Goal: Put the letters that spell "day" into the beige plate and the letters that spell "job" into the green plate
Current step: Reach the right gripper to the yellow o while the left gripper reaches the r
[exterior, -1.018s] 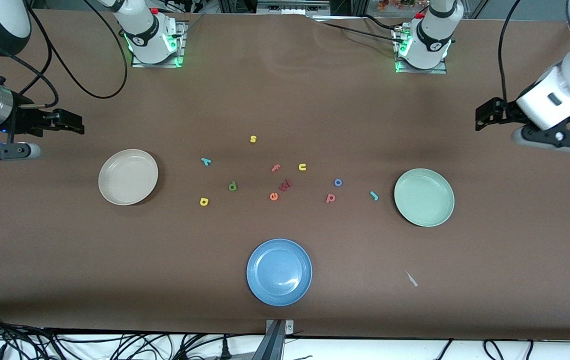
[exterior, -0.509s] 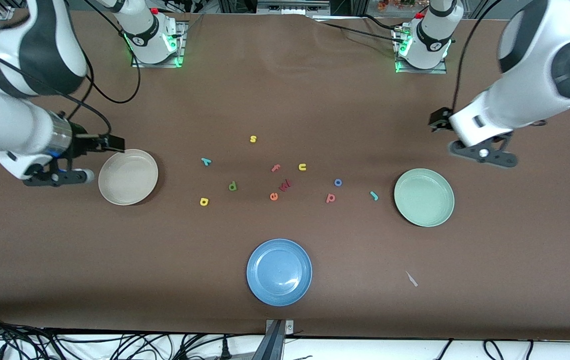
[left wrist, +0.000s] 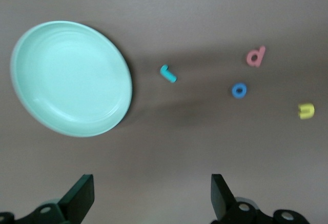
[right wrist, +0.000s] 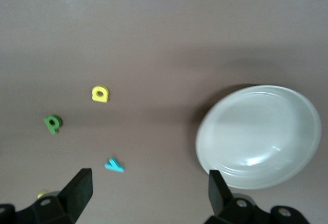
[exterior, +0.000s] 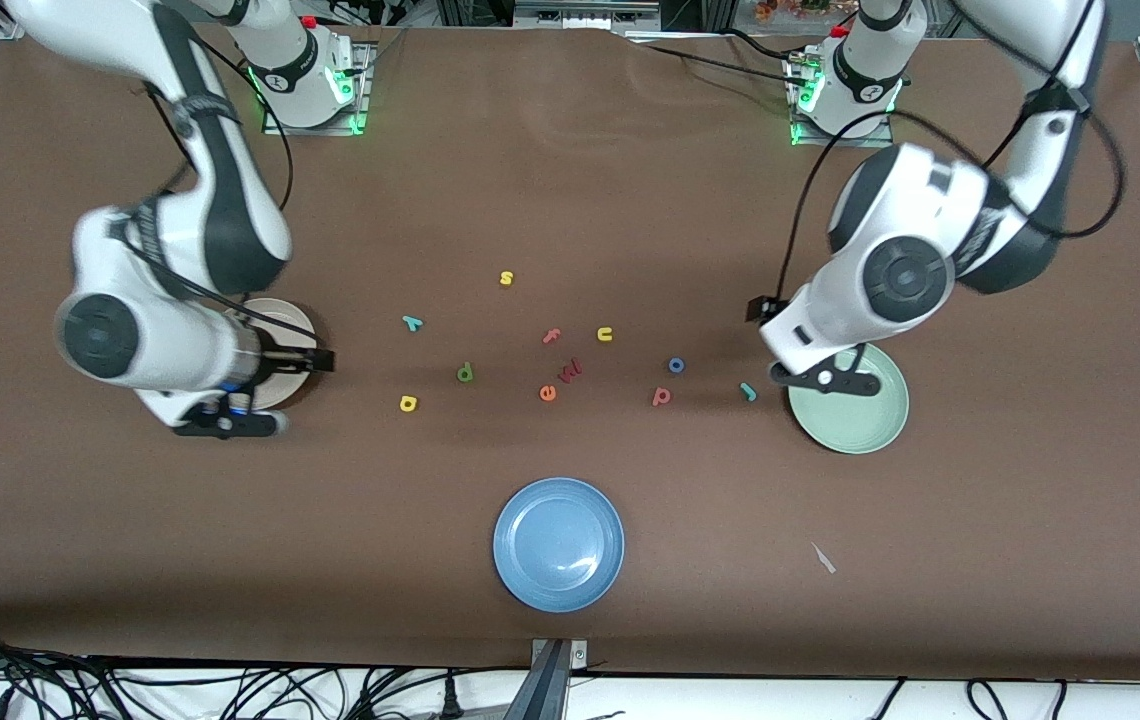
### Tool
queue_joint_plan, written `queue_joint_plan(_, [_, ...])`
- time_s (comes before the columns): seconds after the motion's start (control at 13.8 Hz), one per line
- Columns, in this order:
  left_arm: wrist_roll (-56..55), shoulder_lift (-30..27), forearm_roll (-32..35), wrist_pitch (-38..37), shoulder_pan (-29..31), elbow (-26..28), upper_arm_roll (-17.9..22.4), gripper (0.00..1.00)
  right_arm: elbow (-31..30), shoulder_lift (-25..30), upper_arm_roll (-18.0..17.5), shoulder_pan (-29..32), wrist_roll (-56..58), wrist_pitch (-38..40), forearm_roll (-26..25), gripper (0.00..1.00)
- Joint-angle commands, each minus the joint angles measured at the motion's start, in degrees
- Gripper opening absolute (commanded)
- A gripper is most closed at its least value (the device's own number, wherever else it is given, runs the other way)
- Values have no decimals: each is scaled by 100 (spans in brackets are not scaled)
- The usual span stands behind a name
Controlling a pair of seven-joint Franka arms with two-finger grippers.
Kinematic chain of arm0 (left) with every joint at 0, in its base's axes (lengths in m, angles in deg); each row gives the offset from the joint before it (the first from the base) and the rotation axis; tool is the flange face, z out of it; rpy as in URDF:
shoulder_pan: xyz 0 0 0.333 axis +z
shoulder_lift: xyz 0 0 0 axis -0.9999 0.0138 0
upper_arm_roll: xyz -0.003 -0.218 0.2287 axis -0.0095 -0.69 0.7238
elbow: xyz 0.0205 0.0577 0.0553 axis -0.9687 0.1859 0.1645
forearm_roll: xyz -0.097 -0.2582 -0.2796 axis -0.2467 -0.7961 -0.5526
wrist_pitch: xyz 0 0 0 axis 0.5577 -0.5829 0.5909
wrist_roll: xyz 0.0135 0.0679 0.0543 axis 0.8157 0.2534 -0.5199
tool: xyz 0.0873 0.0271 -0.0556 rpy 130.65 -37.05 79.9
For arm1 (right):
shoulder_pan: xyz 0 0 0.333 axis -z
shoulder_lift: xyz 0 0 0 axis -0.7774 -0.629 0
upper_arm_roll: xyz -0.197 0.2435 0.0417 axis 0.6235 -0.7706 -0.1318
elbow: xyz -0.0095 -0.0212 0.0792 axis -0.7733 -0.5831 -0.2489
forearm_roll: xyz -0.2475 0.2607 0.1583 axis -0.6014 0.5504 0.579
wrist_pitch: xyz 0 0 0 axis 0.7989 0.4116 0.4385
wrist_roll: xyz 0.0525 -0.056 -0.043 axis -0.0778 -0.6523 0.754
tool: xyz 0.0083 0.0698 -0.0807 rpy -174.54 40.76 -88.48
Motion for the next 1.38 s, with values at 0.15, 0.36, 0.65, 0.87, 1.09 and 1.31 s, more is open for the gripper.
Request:
queue_joint_plan(0.15, [-1168,732,-29,812,-336,-64,32,100,-766,-125,25,-513,-740,-1487,41,100])
queue_joint_plan(0.36, [-1635,952,-37,1040,-276,15,32,100,-750,-362,25,-689,-1512,-2015,42,100])
queue_joint_plan(0.65, [-2295,1049,-72,1393,-108,357,41,100,-750,-635,25,-743,-1998,-2377,68,100])
queue_joint_plan(0.87, [-2559,1128,-572,1708,49,385,41,94,-741,-758,25,-725,-1980,-2561,68,100])
queue_joint_plan(1.09, [-2524,1198,-442,2138,182,332,67,75,-776,-881,25,-743,-1946,-2729,68,100])
queue_joint_plan(1.31, [-2612,1479,-380,2711,147,384,67,70,-864,-943,16,-734,-1954,-3053,77,99])
